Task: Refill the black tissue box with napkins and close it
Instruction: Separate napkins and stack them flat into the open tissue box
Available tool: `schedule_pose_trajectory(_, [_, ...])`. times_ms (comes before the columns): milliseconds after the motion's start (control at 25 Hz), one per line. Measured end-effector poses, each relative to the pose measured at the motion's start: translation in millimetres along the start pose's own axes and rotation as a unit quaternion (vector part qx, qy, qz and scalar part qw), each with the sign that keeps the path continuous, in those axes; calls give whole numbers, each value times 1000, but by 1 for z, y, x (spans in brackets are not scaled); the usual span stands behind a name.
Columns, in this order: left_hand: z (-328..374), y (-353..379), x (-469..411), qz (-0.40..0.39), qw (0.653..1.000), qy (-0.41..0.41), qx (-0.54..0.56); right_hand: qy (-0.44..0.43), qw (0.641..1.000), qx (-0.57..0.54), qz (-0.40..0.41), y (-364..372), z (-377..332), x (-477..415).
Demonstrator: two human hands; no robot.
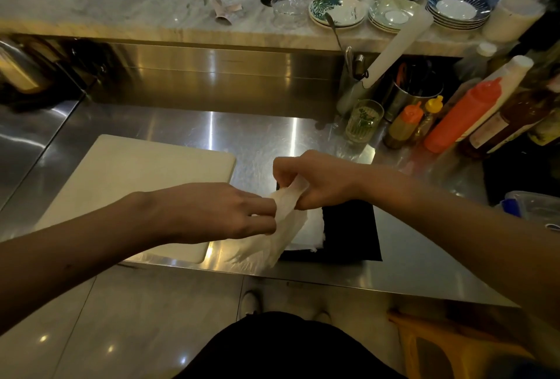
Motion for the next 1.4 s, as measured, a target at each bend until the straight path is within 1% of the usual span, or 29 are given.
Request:
schedule_pose_trajectory(200, [-1,2,3,24,1000,-2,3,53,998,-10,-10,8,13,9])
schedule_pose_trajectory(320, [-2,1,4,41,999,2,1,89,994,-60,-1,13,20,16])
schedule_pose_trajectory(480, [-3,2,5,48,999,12,4,127,975,-177,38,14,24,28])
schedule_pose_trajectory(600, [-7,6,3,57,998,2,11,137,960,-236,66,14,24,38])
schedule_pose_trajectory(680, [-13,8,4,91,994,-29,55,141,954,-242,105,12,25,44])
schedule_pose_trajectory(720, [-17,7,7,125,986,-58,95,144,951,-245,125,9,27,47])
schedule_pose_trajectory(760, [-23,8,9,161,972,-93,147,145,945,-260,140,8,27,49])
schedule_pose_trajectory(840, [-32,12,15,225,931,-158,241,138,927,-313,154,6,26,53])
schedule_pose_trajectory(920, [-37,19,17,291,884,-213,298,138,913,-347,164,6,25,57])
schedule_pose_trajectory(960, [-40,23,17,326,851,-239,335,144,906,-361,169,6,27,59])
schedule_pose_trajectory(1000, [-42,29,16,359,810,-267,380,153,898,-371,179,6,30,60])
schedule_pose_trajectory(1080, [-46,44,14,398,713,-321,479,175,886,-379,202,9,36,60])
schedule_pose_trajectory(1160, [-50,61,8,397,635,-366,553,202,874,-383,221,14,42,60])
schedule_pose_trajectory(1240, [-54,77,2,373,571,-396,615,212,864,-395,230,19,44,59])
schedule_pose_trajectory(1280, [-56,84,-1,356,552,-410,632,214,860,-403,228,22,45,58])
schedule_pose_trajectory(1320, [-58,88,-4,339,554,-421,634,216,857,-410,226,26,45,58])
schedule_pose_trajectory(1360, [-59,92,-8,321,571,-428,622,219,853,-417,225,29,46,57])
schedule_pose_trajectory(1400, [-59,92,-11,305,596,-434,603,222,850,-420,227,31,46,57])
Point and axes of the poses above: each hand's wrist, its own x-axis away from the middle knuckle, its own y-axis out of the palm, z = x × y, the point moved 4 cm from there along -x, towards the middle knuckle, and after that the axes turned 9 degrees about x, right-handed, at the moved point
